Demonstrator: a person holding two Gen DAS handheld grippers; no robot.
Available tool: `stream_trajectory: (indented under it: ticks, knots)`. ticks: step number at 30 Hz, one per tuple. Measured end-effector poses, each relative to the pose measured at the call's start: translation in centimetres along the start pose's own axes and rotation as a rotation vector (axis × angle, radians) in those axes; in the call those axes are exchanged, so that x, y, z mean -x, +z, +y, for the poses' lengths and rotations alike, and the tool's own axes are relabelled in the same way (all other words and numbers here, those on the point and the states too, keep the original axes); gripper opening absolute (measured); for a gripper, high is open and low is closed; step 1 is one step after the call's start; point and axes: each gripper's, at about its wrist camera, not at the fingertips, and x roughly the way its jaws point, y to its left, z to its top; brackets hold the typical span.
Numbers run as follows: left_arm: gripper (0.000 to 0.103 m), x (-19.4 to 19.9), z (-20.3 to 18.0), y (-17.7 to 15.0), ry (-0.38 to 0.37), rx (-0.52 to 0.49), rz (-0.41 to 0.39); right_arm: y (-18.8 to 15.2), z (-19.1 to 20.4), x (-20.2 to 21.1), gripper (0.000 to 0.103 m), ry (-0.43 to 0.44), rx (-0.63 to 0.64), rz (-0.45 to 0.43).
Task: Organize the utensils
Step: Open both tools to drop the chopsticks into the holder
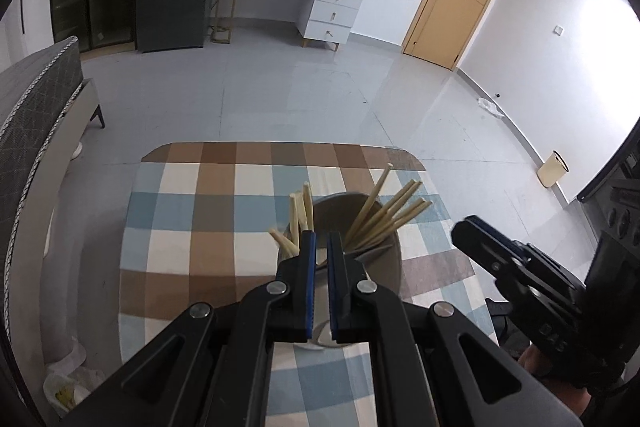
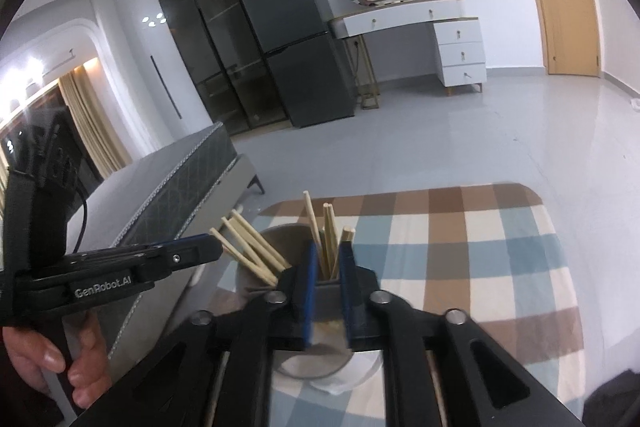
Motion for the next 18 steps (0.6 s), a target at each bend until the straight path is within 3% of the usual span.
stream_trajectory:
  ticks: [2,5,6,8,10,18]
  knots:
    - [0.002,1.3,-0.5,-0.3,0.011,-0.007,-0.02,0.1,0.3,1.5,0.031,0.004,0.004,-0.027]
    - [0.005,3.2,-1.2,-0.8,0.03,-0.018,-0.049,0.2,0.9,3.7,0.052,0.014,0.014,-0.071]
    - [0.01,3.9,-1.4,-1.0,0.028,-0.016,-0.062,0.1,1.2,4.6,0.061,0.019,0.016,-0.085]
    - [0.022,5.3,-1.7,-1.4,0.043,-0.01,-0.093,0.0,1.7,5.8,0.069,0.014,0.025,-0.107]
    - [0.045,6.6,-1.9,-1.9,0.06,-0.006,-0.132,-0.3,2.3,7.0,0.069,0.017,0.036,-0.122]
    - [0.085,12.4,-3.3,-3.8,0.13,-0.004,-0.32,-2.1,3.7,11.8,0.082,0.027,0.058,-0.203]
